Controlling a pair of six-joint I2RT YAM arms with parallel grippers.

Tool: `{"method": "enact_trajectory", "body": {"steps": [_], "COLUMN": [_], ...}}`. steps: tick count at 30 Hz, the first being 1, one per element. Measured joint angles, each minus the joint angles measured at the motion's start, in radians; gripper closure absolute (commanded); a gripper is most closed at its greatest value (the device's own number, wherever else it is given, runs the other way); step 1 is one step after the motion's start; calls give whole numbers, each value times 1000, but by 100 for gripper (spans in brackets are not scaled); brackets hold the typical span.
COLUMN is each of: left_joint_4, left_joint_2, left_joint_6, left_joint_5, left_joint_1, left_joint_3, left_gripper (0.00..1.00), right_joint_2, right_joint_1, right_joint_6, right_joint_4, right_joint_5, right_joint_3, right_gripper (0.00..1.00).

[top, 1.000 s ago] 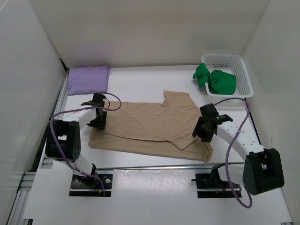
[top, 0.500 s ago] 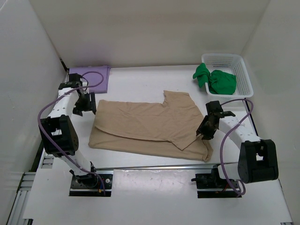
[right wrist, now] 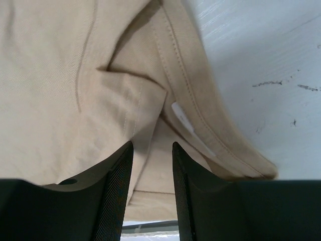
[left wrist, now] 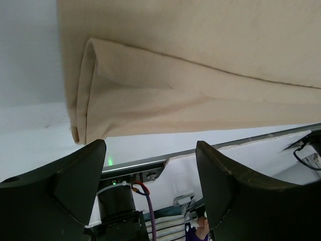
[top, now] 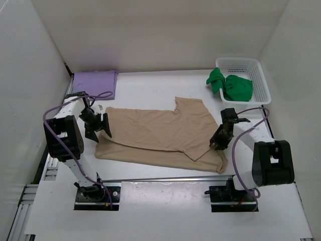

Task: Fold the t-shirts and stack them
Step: Fold the flattened tshirt in 1/3 of the way

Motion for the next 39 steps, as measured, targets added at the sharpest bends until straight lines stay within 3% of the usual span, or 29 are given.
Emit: {"method": "enact_trajectory", "body": {"steps": [4, 8, 11, 15, 19, 21, 23, 24, 26, 30, 34, 39], "left_joint_4": [28, 69, 93, 123, 138, 141, 143, 145, 148, 158, 158, 158], "left_joint_2": [38, 48, 50, 51, 52, 55, 59, 61, 63, 76, 81, 81], "left_joint_6": [0, 0, -2, 0, -2, -1, 0, 0, 1, 1, 1, 1], "left_joint_5": [-5, -30, -52, -78, -97, -103, -109, -111, -114, -117, -119, -120], "left_joint_1": [-22, -49, -66, -85, -90, -90, -90, -90, -90, -90, -93, -96], "left_joint_3": [1, -18, -29, -31, -30, -29, -27, -26, -26, -22, -22, -23], "left_gripper": [17, 26, 39, 51, 73, 84, 87, 88, 88, 88, 88, 88], "right_joint_2": [47, 51, 52, 60, 65, 65, 65, 65, 65, 65, 65, 64], "right_joint_1": [-2, -2, -2, -2, -2, -2, -2, -2, -2, -2, 6, 22], "right_joint_6": [6, 12, 17, 23, 22, 23, 23, 24, 21, 6, 1, 1], "right_joint_4": [12, 13, 14, 16, 18, 19, 19, 17, 8, -4, -23, -50], "right_joint_5": [-3, -2, 0, 3, 5, 5, 6, 8, 13, 26, 37, 75], "right_joint_3": [2, 6, 8, 10, 18, 23, 29, 33, 48, 84, 95, 100], "right_gripper": [58, 58, 65, 84, 96, 96, 96, 96, 85, 82, 69, 62]}}
